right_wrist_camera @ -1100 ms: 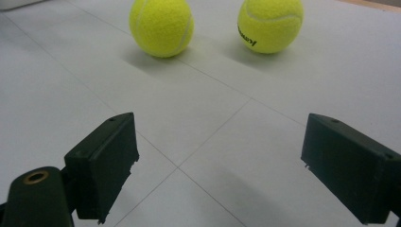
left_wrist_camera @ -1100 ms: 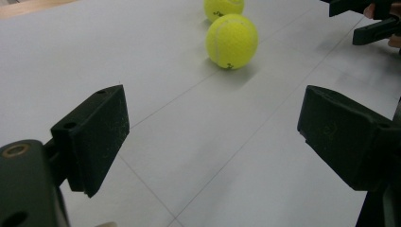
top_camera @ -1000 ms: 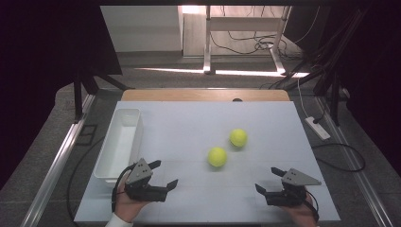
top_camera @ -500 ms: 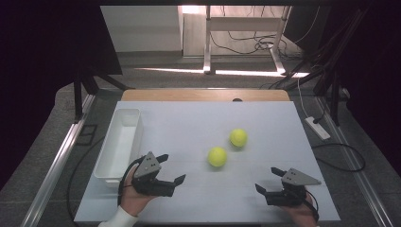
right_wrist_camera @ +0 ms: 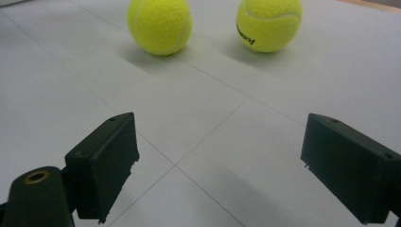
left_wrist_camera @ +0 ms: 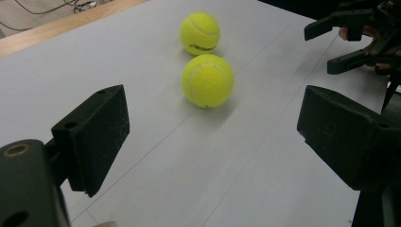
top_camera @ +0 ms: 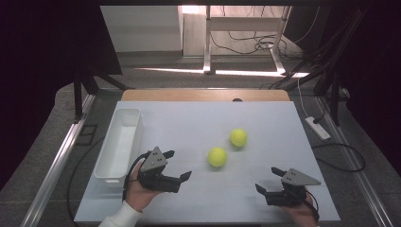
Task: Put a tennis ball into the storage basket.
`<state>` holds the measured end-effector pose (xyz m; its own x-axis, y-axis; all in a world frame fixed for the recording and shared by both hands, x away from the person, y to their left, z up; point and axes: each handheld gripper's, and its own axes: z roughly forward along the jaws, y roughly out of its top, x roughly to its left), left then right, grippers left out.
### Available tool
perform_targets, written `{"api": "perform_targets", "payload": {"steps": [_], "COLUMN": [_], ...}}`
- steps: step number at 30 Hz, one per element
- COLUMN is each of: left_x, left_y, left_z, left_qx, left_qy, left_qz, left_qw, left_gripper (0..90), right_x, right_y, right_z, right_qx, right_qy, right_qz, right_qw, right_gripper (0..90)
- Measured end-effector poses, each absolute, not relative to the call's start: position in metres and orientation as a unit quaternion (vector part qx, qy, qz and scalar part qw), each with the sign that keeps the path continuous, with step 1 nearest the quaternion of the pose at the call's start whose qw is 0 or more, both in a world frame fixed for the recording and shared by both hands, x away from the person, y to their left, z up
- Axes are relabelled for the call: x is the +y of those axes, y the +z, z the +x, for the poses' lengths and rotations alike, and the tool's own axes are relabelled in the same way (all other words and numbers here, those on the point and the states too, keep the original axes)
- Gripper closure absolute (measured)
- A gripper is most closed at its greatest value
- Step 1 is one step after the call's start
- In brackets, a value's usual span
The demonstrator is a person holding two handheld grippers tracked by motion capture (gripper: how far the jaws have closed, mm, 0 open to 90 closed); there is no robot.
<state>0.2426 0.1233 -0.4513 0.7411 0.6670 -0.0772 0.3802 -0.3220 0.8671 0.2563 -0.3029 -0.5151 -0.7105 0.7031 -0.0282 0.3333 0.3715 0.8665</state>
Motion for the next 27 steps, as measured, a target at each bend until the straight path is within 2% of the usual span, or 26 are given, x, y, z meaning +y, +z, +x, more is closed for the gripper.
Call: {"api": "perform_targets", "payload": {"steps": [7, 27], "left_x": [0.118, 0.108], "left_y": [-0.449, -0.453], "left_z": [0.253, 0.268], "left_qx": [0.330, 0.333], "left_qy": [0.130, 0.118], "left_qz": [0.798, 0.803], "left_qw": [0.488, 0.480], "left_gripper": [10.9, 10.9], "right_x": [-0.303, -0.303], "right_y": [-0.515, -0.516], "right_z": [0.257, 0.257], "right_qx": [0.805, 0.807], "right_qy": [0.454, 0.450], "right_qz": [0.322, 0.320], "right_qw": [0.205, 0.209], "right_gripper": [11.3, 11.5]}}
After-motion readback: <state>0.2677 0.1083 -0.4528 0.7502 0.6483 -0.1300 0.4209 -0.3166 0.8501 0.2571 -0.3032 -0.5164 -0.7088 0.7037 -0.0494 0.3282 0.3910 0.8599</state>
